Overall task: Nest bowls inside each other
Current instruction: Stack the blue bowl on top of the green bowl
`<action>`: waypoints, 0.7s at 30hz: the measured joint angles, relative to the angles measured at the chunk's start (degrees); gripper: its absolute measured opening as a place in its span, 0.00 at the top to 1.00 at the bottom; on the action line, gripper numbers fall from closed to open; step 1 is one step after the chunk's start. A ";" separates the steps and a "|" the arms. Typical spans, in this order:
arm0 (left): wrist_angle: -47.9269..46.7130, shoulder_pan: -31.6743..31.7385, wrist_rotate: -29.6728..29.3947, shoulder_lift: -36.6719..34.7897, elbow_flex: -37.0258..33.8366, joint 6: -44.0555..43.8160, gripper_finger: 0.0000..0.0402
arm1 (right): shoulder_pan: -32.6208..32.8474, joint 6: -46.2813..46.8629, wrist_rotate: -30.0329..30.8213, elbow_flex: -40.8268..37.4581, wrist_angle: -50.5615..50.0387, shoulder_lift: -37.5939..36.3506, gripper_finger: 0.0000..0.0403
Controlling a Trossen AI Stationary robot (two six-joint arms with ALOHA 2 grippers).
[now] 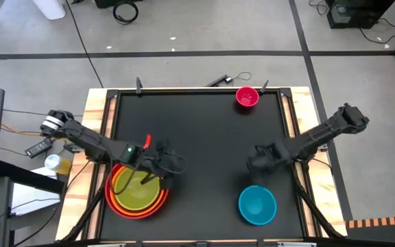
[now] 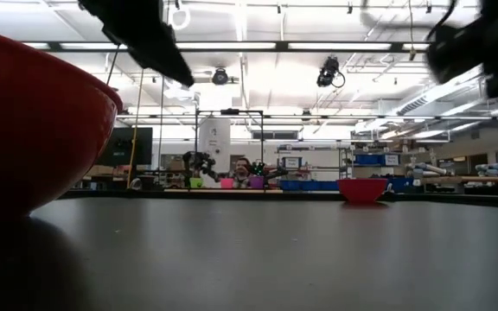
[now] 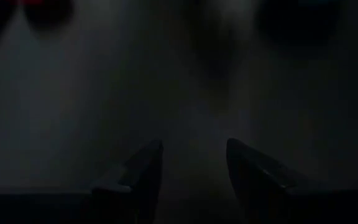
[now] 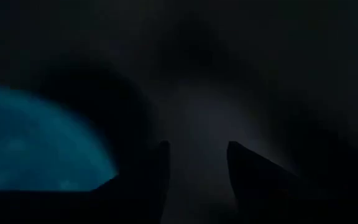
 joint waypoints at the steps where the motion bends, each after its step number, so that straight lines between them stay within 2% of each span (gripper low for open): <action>1: 1.03 -0.42 -0.07 0.20 0.00 0.65 0.55 | 2.34 2.28 0.02 0.21 0.18 0.00 0.58; 8: 7.59 -0.82 -0.15 0.47 0.04 2.01 0.55 | 15.04 16.65 1.55 0.29 5.87 1.41 0.58; 12: 7.62 -0.83 -0.17 0.47 0.04 1.97 0.55 | 19.63 19.90 1.52 0.27 11.52 3.00 0.58; 16: 7.98 -0.85 -0.17 0.47 0.04 1.93 0.55 | 21.29 20.01 2.34 0.27 12.68 4.78 0.58; 21: 8.05 -0.85 -0.18 0.47 0.04 1.77 0.55 | 19.99 18.13 3.51 0.25 11.95 7.89 0.61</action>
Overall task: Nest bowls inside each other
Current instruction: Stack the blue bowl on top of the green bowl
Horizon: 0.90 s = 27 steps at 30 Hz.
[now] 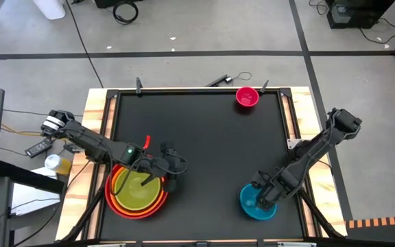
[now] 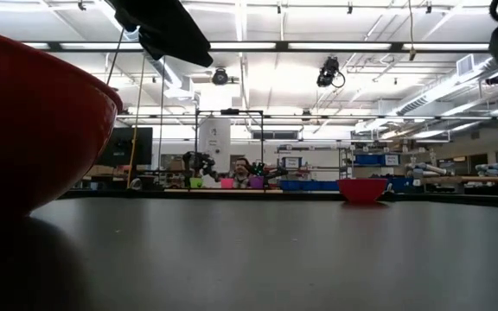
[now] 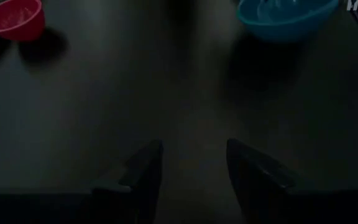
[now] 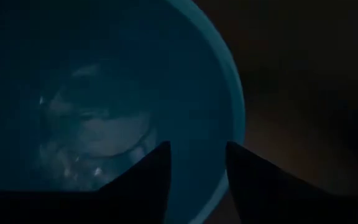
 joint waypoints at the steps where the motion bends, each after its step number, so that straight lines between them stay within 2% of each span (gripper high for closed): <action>1: 0.00 0.00 0.01 0.00 0.00 -0.04 0.55 | -0.37 -0.46 -0.66 0.00 0.04 0.64 0.63; 5: -0.02 0.00 0.01 0.00 0.00 -0.02 0.55 | -1.36 -0.74 -1.07 0.00 -0.47 2.11 0.71; 10: -0.02 0.02 0.01 0.00 0.00 -0.03 0.55 | -2.43 -3.50 1.08 0.00 -0.44 2.13 0.77; 18: -0.04 0.02 0.01 0.00 0.00 -0.02 0.55 | -3.42 -4.50 3.70 0.00 -0.26 0.33 0.94; 22: -0.05 0.08 0.01 0.00 0.00 -0.03 0.55 | -3.42 -2.27 4.21 0.00 -0.72 -2.40 0.94; 27: -0.07 0.07 0.01 0.00 0.00 -0.04 0.55 | -3.01 -2.30 4.21 0.00 -1.47 -4.30 0.83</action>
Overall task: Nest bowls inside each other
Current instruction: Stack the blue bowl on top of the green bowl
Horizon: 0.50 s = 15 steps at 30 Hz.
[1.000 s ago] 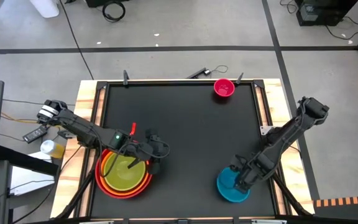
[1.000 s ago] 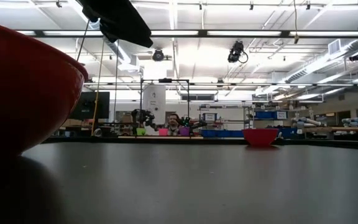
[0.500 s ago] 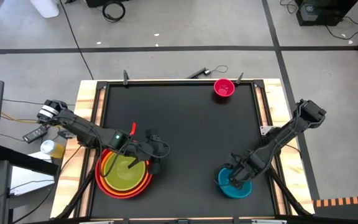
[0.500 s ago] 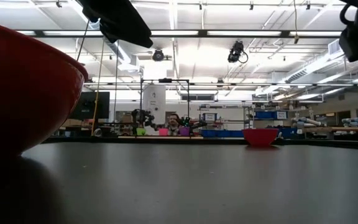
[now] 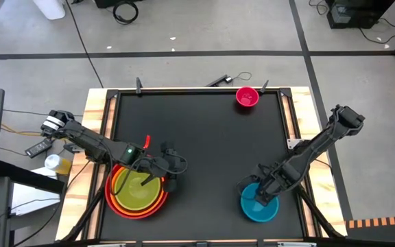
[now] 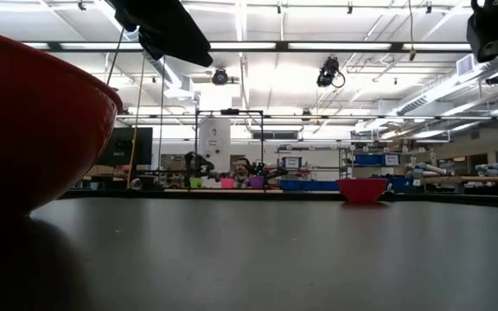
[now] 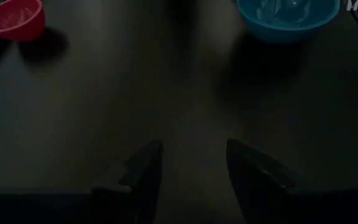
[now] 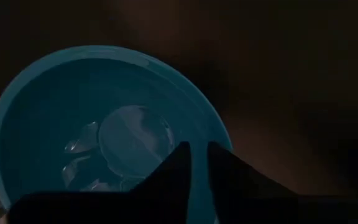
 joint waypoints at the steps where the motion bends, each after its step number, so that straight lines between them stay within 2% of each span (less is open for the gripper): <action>1: -0.02 0.00 -0.01 0.00 0.00 -0.10 0.55 | 0.17 -0.30 0.01 0.00 -0.03 0.00 0.80; 10: -0.12 0.01 0.00 0.00 0.00 -0.48 0.55 | 0.69 -3.77 1.32 -1.86 -0.74 2.73 0.54; 15: -0.44 0.02 0.00 0.00 0.00 -0.90 0.55 | -0.30 -3.86 0.74 -1.87 -1.22 3.61 0.50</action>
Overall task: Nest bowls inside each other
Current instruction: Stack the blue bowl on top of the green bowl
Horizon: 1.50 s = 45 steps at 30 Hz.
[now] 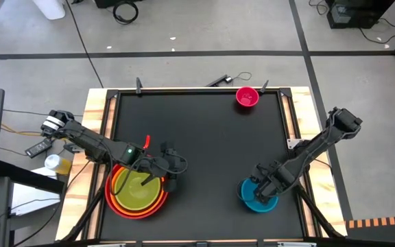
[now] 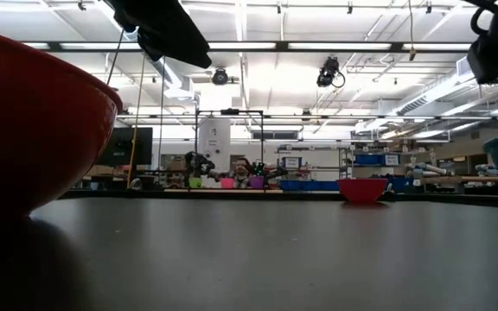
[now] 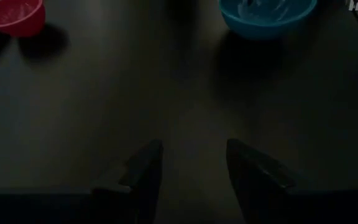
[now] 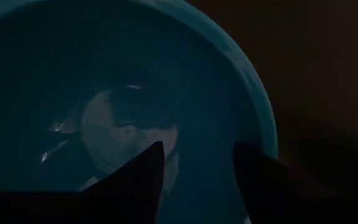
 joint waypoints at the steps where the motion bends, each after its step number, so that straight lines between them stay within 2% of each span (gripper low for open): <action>1: 0.02 0.00 -0.01 0.00 0.00 0.01 0.55 | -0.11 0.11 -0.08 0.13 -0.26 -0.16 0.51; 5: 0.06 0.69 0.00 0.00 0.00 0.01 0.55 | -0.10 0.24 1.43 3.00 -4.17 -1.25 0.52; 10: 0.07 1.36 -0.04 0.00 0.00 -0.05 0.55 | 0.23 0.60 6.21 7.42 -11.76 -1.68 0.52; 13: 0.09 1.49 -0.02 0.00 0.00 -0.15 0.55 | 0.27 0.02 7.87 6.58 -12.75 -1.68 0.52; 20: -0.58 1.07 -0.01 0.00 0.00 -0.54 0.55 | -0.14 2.15 5.80 0.90 -11.02 -1.68 0.52; 24: -1.90 1.05 -0.02 0.00 0.00 -0.58 0.55 | -0.14 0.94 1.91 -1.84 -3.80 -1.66 0.52; 28: -2.08 1.07 -0.02 0.00 0.00 -0.58 0.55 | -0.53 -1.69 2.26 -2.69 1.90 -1.66 0.57; 30: -2.09 1.07 -0.02 -0.02 0.00 -0.58 0.55 | -1.28 -3.44 3.20 -2.68 4.55 -1.66 0.65; 34: -4.21 0.84 -0.02 -2.01 0.38 -2.23 0.55 | -4.40 -10.29 3.97 -2.68 12.59 -1.64 0.90; 36: -8.86 0.35 -0.06 -3.57 1.93 -4.68 0.55 | -6.77 -15.19 5.87 -2.64 19.69 -1.66 0.94; 40: -20.63 -1.71 -0.94 -6.32 6.98 -10.09 0.55 | -12.56 -29.02 7.49 -2.73 37.45 -1.58 0.93; 45: -37.94 -5.23 -2.92 -8.20 15.43 -16.72 0.55 | -20.59 -46.24 3.97 -2.66 60.13 -0.71 0.94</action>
